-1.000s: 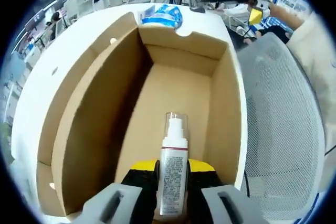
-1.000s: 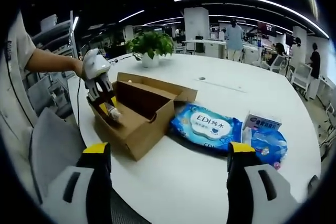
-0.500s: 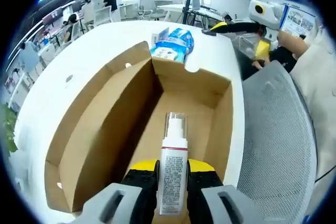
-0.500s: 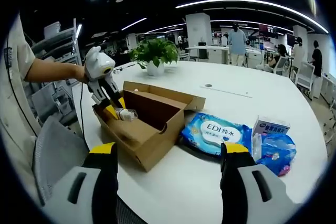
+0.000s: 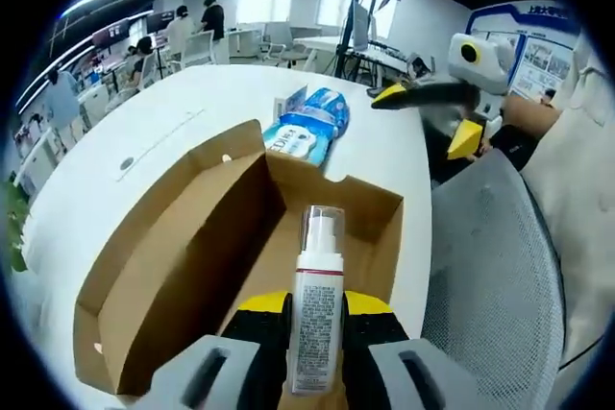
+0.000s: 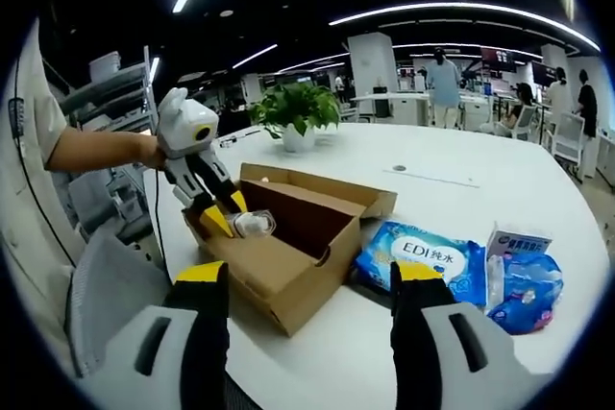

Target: Operate the shoe box by opening the lid, removing the specified soft item, and placing it in the target area until the item is outside and the box remains undamaged.

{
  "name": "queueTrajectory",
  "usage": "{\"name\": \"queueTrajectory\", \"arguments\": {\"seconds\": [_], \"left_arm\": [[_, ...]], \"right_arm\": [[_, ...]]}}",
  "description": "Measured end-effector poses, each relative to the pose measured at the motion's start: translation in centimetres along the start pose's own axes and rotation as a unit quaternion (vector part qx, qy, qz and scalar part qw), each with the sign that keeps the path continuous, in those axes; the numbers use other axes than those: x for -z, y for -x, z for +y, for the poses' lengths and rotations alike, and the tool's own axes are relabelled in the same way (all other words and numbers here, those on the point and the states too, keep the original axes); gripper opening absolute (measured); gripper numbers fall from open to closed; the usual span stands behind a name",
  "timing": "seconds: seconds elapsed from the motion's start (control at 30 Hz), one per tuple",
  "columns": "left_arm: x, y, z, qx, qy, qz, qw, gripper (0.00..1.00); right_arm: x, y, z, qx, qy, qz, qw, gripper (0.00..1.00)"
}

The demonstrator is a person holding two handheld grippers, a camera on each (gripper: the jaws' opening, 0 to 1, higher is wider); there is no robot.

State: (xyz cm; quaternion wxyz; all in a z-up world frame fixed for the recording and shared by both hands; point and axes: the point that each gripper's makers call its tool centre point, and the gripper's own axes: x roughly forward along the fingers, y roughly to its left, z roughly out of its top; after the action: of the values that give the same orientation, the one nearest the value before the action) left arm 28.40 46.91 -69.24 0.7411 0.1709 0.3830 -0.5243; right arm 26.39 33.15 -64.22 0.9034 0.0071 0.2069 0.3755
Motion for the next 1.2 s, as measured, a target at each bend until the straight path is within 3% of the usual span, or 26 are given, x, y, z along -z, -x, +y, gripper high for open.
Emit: {"name": "queueTrajectory", "arguments": {"seconds": [0.37,0.6,1.2], "left_arm": [[-2.7,0.7,-1.7,0.017,0.018,-0.071,0.9971,0.19],[-4.3,1.1,-2.8,0.039,0.028,-0.117,0.9920,0.19],[-6.4,2.0,-5.5,0.094,0.014,-0.180,0.9789,0.20]], "right_arm": [[-2.1,-1.5,1.8,-0.043,-0.006,-0.031,0.9986,0.51],[-3.0,-2.1,3.2,-0.073,-0.016,-0.046,0.9961,0.44],[-4.8,-3.3,5.8,-0.131,-0.028,-0.072,0.9884,0.30]]}}
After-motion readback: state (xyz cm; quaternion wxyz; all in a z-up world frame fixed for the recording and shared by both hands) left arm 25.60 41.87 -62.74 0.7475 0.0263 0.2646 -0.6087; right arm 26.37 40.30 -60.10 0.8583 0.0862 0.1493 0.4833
